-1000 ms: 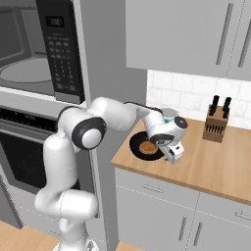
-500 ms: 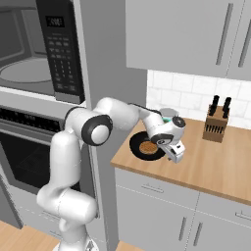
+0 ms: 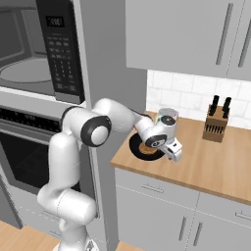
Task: Open the microwave, place the bowl with waffle inside the microwave, then close the microwave door and turn it on.
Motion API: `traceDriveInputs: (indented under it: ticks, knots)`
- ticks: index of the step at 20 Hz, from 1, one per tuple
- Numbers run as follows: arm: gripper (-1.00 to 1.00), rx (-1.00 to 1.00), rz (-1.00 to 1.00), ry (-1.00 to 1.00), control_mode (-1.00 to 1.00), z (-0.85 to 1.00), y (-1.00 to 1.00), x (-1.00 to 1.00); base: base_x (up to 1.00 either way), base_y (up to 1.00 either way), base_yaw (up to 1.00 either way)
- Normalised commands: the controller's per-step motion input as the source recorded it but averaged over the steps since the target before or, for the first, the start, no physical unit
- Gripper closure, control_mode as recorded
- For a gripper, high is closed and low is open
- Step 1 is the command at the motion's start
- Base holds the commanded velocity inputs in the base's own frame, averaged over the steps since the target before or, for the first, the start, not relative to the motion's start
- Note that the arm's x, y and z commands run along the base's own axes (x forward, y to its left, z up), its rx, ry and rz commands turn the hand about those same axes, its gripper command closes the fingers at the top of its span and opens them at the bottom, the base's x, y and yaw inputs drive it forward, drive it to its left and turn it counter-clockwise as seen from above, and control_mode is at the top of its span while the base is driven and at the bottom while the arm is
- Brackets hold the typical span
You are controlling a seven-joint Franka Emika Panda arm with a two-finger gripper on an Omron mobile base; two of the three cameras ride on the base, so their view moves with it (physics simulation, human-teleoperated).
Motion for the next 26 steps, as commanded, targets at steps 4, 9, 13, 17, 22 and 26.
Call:
traceDriveInputs:
  ticks: [4,9,13,17,22,26]
  knots:
    - [1.00,-0.07,0.00,0.02,-1.00,-0.30,0.17,0.00,0.00,0.00,0.00]
    - [1.00,0.20,0.00,0.03,-1.00,-0.35,0.00,0.00,0.00,0.00,0.00]
    - [1.00,0.31,0.00,0.00,-1.00,-0.09,-0.26,0.00,0.00,0.00,0.00]
    - [1.00,0.30,0.00,0.00,-1.00,0.01,-0.05,-0.08,0.00,0.00,0.00]
    - [1.00,0.08,-0.05,-0.06,-1.00,0.28,0.09,-0.66,0.00,0.00,0.00]
    - [1.00,-0.10,0.00,-0.16,-1.00,0.29,0.53,-1.00,0.00,0.00,0.00]
